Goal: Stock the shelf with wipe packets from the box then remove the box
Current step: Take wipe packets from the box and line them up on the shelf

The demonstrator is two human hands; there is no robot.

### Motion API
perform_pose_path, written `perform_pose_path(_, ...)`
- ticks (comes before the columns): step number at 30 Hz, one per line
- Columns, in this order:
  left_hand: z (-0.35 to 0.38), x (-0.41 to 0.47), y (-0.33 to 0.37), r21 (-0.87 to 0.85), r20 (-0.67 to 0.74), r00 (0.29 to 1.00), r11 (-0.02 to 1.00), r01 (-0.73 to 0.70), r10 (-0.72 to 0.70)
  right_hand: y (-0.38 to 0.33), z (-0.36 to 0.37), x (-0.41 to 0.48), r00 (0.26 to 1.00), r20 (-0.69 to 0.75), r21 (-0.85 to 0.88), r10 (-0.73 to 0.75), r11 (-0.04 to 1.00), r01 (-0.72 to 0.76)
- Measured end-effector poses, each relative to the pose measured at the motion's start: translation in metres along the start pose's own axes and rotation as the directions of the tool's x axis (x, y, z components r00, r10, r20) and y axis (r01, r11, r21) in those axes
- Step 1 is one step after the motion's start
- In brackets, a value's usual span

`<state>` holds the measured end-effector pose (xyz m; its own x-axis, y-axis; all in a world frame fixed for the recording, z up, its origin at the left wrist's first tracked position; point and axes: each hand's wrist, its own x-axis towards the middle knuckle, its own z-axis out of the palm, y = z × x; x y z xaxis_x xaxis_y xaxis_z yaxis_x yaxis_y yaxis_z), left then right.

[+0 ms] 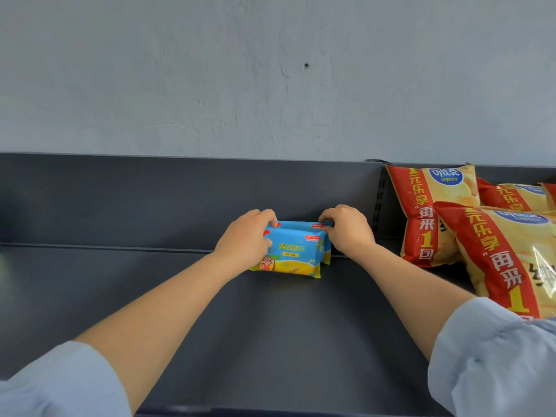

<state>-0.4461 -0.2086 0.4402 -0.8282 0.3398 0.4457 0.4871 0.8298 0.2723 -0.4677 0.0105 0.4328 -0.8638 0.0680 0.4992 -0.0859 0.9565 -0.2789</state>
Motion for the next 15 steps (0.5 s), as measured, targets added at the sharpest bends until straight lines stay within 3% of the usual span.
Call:
perform_pose_path(4, 0.014, 0.005, 0.003, 0.125, 0.051, 0.997, 0.990, -0.059, 0.053, 0.001, -0.002, 0.001, 0.999, 0.034, -0.008, -0.007, 1.000, 0.008)
perform_pose_path(15, 0.033, 0.024, 0.004, 0.299, -0.023, 0.994, 0.949, -0.097, 0.108, 0.007, -0.001, 0.005, 0.990, 0.119, -0.031, -0.069, 0.997, 0.073)
